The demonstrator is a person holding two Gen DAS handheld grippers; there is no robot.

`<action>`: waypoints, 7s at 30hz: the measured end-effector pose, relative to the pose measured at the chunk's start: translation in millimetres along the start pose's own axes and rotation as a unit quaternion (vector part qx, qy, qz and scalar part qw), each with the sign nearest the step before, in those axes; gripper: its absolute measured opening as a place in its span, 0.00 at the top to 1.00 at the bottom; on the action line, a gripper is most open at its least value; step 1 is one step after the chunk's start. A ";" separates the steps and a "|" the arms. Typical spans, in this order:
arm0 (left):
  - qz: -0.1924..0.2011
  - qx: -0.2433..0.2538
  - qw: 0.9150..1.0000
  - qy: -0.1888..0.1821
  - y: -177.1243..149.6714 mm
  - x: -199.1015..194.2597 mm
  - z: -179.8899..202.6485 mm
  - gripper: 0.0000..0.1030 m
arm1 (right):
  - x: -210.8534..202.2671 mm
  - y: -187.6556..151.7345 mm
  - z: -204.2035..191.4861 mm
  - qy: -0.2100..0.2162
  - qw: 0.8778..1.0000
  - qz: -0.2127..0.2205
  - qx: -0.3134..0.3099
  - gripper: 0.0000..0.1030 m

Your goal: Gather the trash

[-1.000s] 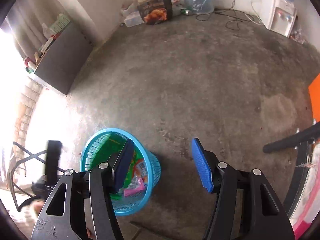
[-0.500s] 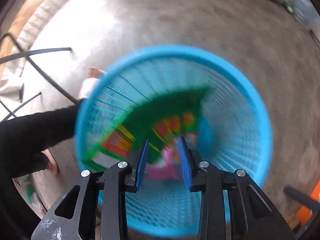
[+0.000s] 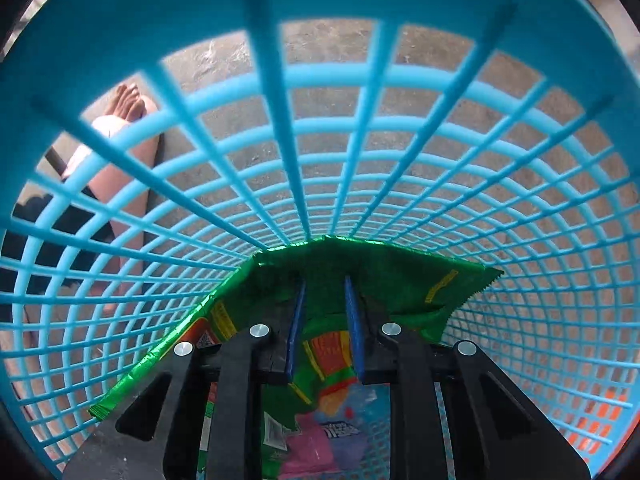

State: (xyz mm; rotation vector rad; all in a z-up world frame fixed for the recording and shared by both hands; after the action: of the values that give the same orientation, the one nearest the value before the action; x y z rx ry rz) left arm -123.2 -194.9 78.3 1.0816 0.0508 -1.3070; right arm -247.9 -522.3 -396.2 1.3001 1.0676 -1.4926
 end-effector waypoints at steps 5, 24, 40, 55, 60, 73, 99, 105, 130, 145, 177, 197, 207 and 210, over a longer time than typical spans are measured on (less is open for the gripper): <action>0.039 -0.031 0.999 -0.009 -0.5 -22.5 -32.4 0.40 | -15.1 -28.9 33.0 0.014 0.997 0.038 0.065 0.74; 0.062 -0.098 0.993 0.021 -32.1 -42.5 -85.0 0.40 | 169.5 -111.5 74.6 0.178 0.909 -0.219 0.308 0.45; 0.096 -0.125 0.987 -0.005 -42.8 -77.6 -99.8 0.40 | 115.0 -129.5 89.7 0.141 0.932 -0.231 0.239 0.30; 0.169 -0.091 0.980 0.047 -38.1 -130.6 -117.9 0.39 | -88.8 -102.2 92.4 0.077 0.979 0.015 0.188 0.30; 0.201 -0.080 0.970 0.111 -33.5 -151.3 -144.8 0.38 | -196.2 -55.1 78.9 0.046 0.979 0.142 0.138 0.30; 0.168 -0.111 0.971 0.128 -27.9 -124.6 -204.6 0.34 | -377.2 69.4 -103.4 0.258 0.912 0.305 -0.088 0.17; 0.096 -0.199 0.975 -0.037 18.5 -17.2 -220.8 1.00 | -395.4 153.2 -188.6 0.308 0.899 0.292 -0.108 0.17; 0.113 0.024 0.982 0.147 30.8 -10.1 -182.2 0.32 | -385.0 154.4 -182.7 0.308 0.905 0.283 -0.079 0.17; 0.069 0.147 0.971 0.174 84.7 52.5 -129.0 0.96 | -387.1 133.4 -152.7 0.315 0.902 0.286 -0.068 0.17; 0.223 0.042 0.950 0.212 76.6 -135.3 -182.6 0.96 | -376.8 136.3 -274.0 0.100 0.878 0.339 -0.324 0.14; 0.217 -0.029 0.960 0.175 50.6 -129.6 -218.8 0.96 | -378.7 158.4 -336.4 0.024 0.772 0.368 -0.518 0.08; 0.205 -0.061 0.961 0.173 37.0 -133.0 -221.1 0.96 | -417.7 127.3 -328.2 -0.016 0.730 0.454 -0.511 0.88; 0.171 0.027 0.980 0.096 43.9 -91.3 -103.7 0.96 | -451.3 64.3 -92.8 0.098 0.858 0.460 -0.208 0.88; 0.146 0.057 0.986 0.052 46.2 -57.9 -57.7 0.96 | -422.5 15.7 -11.3 0.081 0.895 0.423 -0.118 0.87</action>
State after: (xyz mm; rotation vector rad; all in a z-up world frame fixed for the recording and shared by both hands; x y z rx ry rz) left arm -75.9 -119.7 108.7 1.2049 -0.1043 -0.9988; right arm -194.7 -485.9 21.8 1.4570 0.6056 -0.5883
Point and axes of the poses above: each gripper's, at about its wrist camera, not at the fingertips, and x roughly the way its jaws point, z to its right, y to its top, the point moved 8 cm from there along x, roughly the way its jaws point, and after that the axes turned 3 degrees about -x, right-handed, at the moved point
